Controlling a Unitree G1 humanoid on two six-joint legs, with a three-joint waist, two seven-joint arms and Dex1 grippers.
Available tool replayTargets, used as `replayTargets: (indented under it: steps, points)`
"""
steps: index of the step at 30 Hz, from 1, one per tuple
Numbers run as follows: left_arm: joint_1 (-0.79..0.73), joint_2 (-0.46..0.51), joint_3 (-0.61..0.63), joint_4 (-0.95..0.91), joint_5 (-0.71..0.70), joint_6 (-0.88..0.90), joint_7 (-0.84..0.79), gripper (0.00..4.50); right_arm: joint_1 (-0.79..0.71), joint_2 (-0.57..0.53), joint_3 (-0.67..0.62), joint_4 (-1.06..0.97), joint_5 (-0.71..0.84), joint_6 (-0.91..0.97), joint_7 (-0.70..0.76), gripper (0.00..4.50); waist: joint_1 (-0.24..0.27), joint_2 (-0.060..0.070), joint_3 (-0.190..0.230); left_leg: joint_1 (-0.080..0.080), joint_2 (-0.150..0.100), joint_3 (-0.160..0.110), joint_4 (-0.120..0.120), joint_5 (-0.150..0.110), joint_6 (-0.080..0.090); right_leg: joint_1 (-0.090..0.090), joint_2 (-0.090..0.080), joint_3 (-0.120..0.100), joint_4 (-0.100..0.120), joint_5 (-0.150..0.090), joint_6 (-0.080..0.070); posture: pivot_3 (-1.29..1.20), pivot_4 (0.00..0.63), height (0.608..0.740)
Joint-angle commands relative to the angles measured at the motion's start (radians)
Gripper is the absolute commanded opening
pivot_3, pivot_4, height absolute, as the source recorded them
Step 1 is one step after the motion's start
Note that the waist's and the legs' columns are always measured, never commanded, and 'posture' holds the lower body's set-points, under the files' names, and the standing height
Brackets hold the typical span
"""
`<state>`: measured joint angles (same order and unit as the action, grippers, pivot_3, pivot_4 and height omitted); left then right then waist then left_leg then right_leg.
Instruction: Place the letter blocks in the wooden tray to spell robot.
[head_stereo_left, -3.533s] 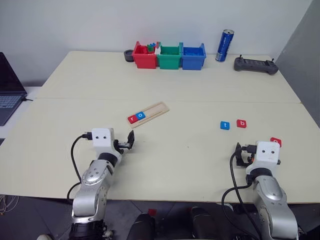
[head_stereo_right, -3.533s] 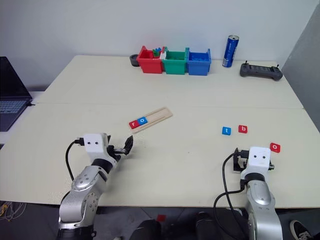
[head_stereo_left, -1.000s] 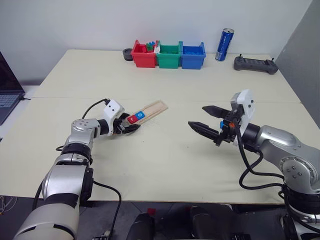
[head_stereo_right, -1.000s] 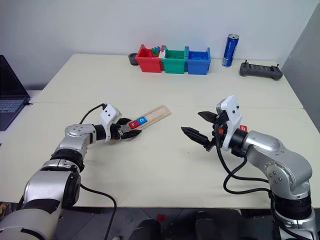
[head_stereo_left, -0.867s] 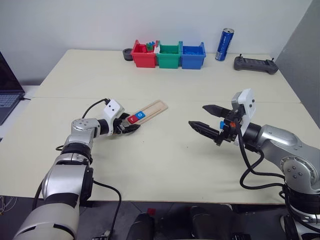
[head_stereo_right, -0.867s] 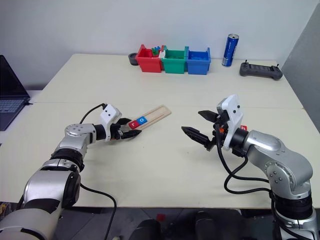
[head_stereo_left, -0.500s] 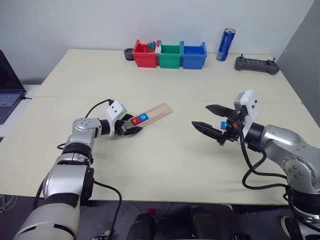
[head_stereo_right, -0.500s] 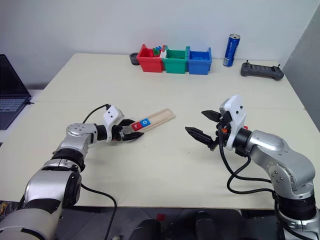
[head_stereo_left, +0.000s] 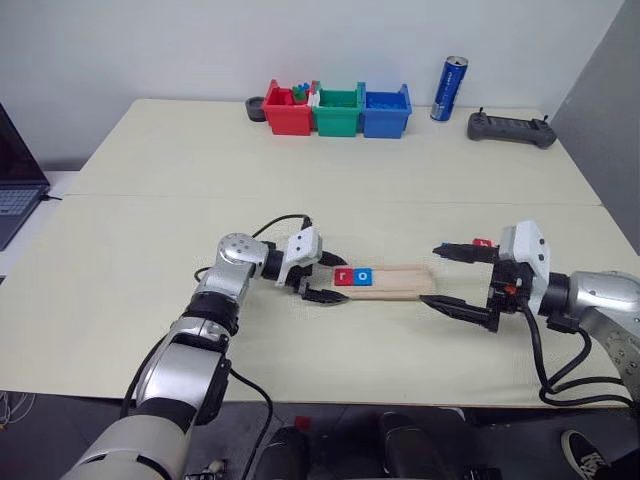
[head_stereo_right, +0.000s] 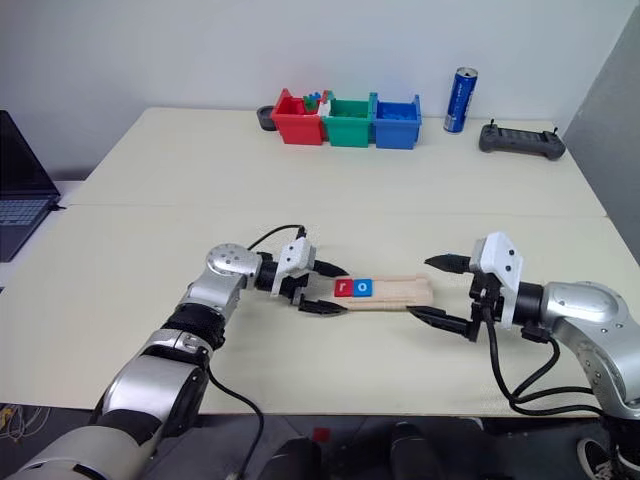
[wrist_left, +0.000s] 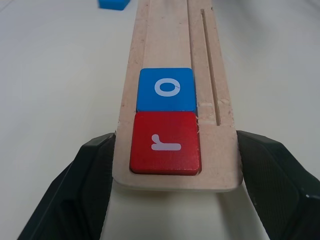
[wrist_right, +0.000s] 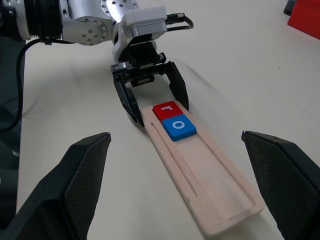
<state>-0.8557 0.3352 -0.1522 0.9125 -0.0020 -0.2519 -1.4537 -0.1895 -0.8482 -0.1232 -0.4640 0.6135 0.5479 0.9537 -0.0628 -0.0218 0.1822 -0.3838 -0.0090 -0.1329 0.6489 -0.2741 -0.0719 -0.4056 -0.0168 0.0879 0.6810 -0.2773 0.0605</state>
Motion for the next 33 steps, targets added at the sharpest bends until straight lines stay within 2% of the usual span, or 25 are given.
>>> replayTargets:
  steps: [1, 12, 33]
  points:
    - [-0.012, -0.014, -0.026, 0.005, 0.011, -0.046, 0.008, 3.41, -0.003, -0.005, -0.027, -0.024, -0.001, -0.033, 0.011, 4.50, 0.000, 0.000, 0.000, 0.000, 0.000, 0.000, 0.000, 0.000, 0.000, 0.000, 0.000, 0.000, 0.000, 0.000, 0.000, 0.00, 0.150, 0.740]
    - [-0.064, -0.046, -0.056, 0.110, 0.079, -0.100, 0.139, 3.41, -0.045, 0.041, 0.009, 0.006, -0.042, -0.053, -0.010, 4.50, 0.007, 0.000, 0.000, 0.000, -0.001, 0.000, 0.002, 0.000, 0.000, 0.001, 0.000, 0.000, 0.000, 0.000, 0.000, 0.00, 0.150, 0.740]
    - [-0.068, -0.048, -0.059, 0.087, 0.057, -0.072, 0.096, 3.41, -0.099, 0.071, 0.030, 0.057, -0.067, -0.060, -0.004, 4.50, 0.006, 0.000, 0.000, 0.000, -0.001, -0.001, 0.002, 0.000, 0.000, 0.001, 0.000, 0.000, 0.000, 0.000, 0.000, 0.00, 0.150, 0.740]
